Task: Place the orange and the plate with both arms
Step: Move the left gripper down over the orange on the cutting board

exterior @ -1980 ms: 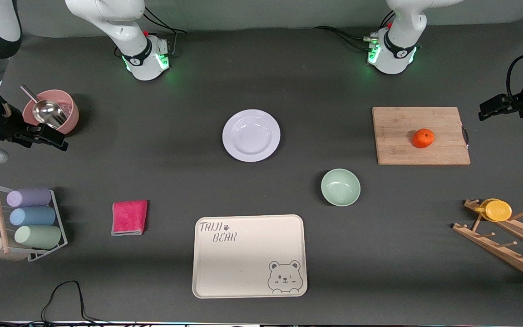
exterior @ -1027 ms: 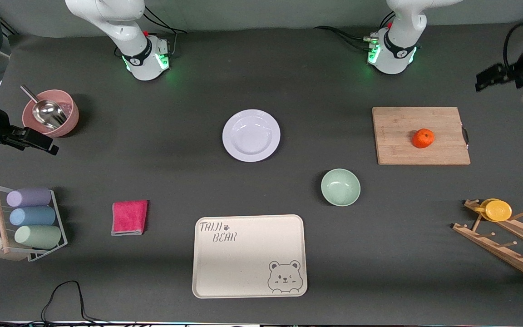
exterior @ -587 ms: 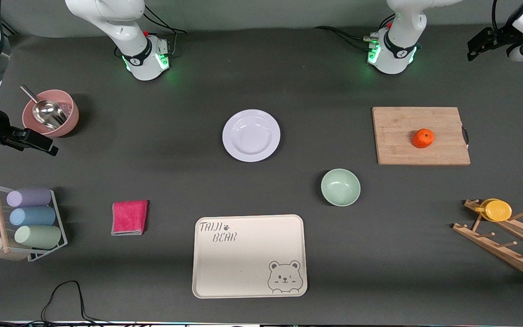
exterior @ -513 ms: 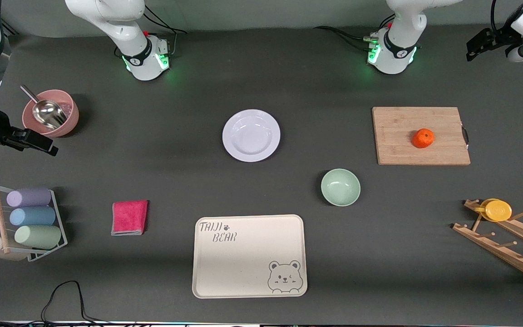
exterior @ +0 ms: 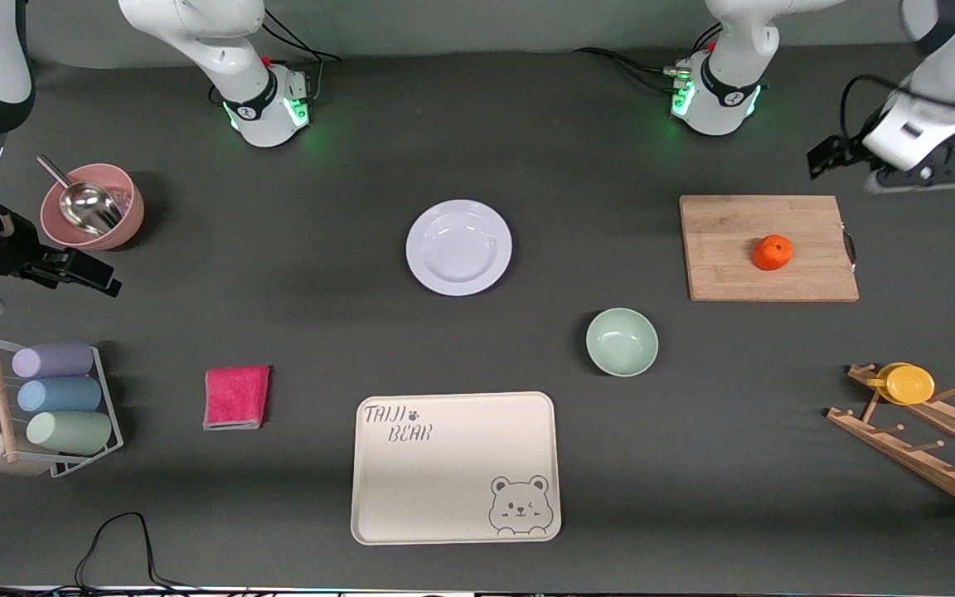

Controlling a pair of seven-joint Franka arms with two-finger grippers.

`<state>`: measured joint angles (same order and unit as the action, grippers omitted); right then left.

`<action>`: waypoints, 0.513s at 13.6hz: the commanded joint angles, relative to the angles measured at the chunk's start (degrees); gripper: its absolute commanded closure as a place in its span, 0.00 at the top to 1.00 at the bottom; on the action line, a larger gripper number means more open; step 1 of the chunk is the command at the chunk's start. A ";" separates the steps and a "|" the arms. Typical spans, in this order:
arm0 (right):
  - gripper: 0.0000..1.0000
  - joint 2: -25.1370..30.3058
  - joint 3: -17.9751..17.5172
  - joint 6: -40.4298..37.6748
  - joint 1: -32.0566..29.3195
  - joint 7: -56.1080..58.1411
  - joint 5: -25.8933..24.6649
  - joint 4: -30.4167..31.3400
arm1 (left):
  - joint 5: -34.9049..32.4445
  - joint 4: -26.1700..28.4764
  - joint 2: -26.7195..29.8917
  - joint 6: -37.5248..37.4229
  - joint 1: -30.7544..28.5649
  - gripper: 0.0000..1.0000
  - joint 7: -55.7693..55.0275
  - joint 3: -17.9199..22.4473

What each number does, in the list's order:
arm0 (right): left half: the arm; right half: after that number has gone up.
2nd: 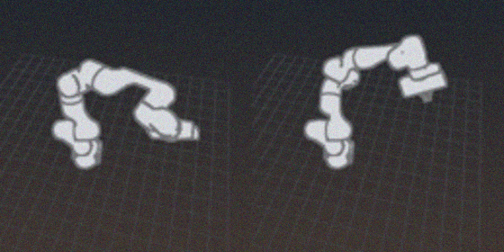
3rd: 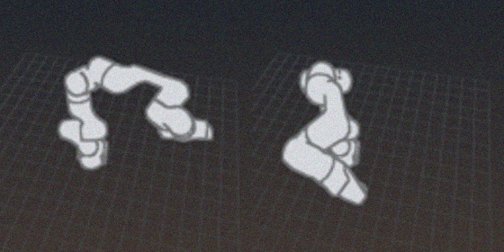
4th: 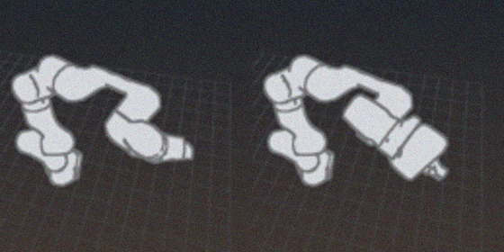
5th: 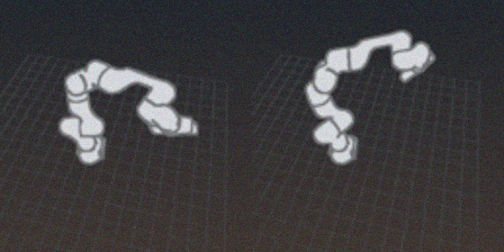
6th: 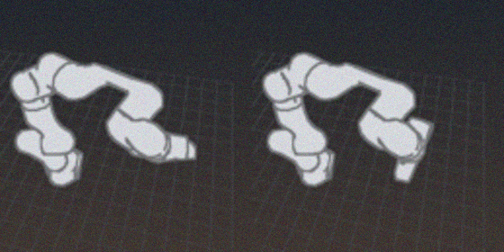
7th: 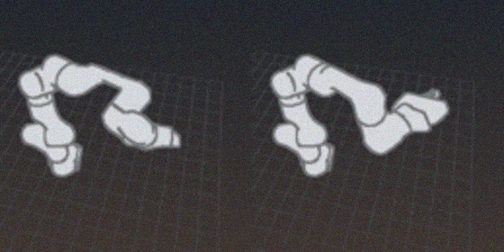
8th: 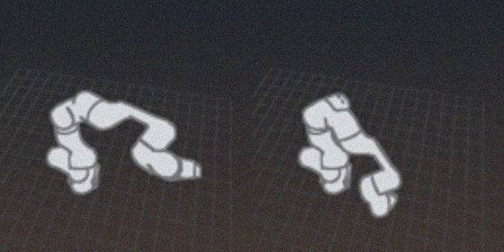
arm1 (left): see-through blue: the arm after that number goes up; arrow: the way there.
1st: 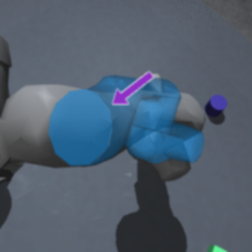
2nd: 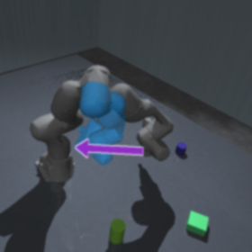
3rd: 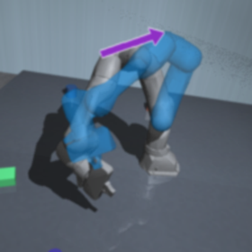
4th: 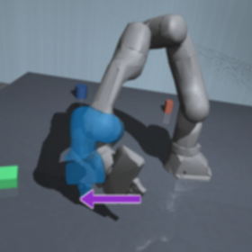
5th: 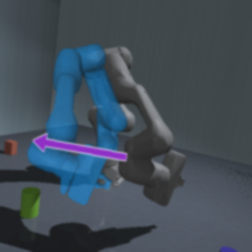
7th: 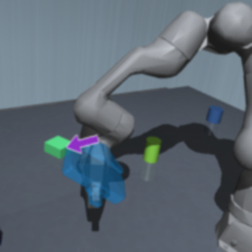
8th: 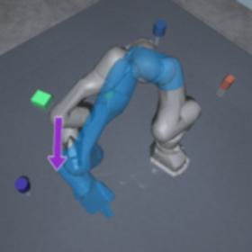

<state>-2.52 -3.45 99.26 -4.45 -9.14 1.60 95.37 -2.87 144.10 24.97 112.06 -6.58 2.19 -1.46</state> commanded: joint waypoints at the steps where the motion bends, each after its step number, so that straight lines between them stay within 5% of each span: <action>1: 1.00 0.50 0.37 -1.77 0.41 -1.41 -1.16 -0.27 | -0.38 4.78 -5.78 10.34 -1.15 1.00 0.45 -0.03; 7: 1.00 0.15 -0.06 -2.85 0.41 -1.85 -2.13 -1.94 | -0.38 9.10 -17.13 26.88 -1.77 1.00 0.28 0.14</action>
<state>-2.45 -3.29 97.85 -4.47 -9.16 -0.03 94.76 -2.87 153.17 10.27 135.77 -7.93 2.19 -1.22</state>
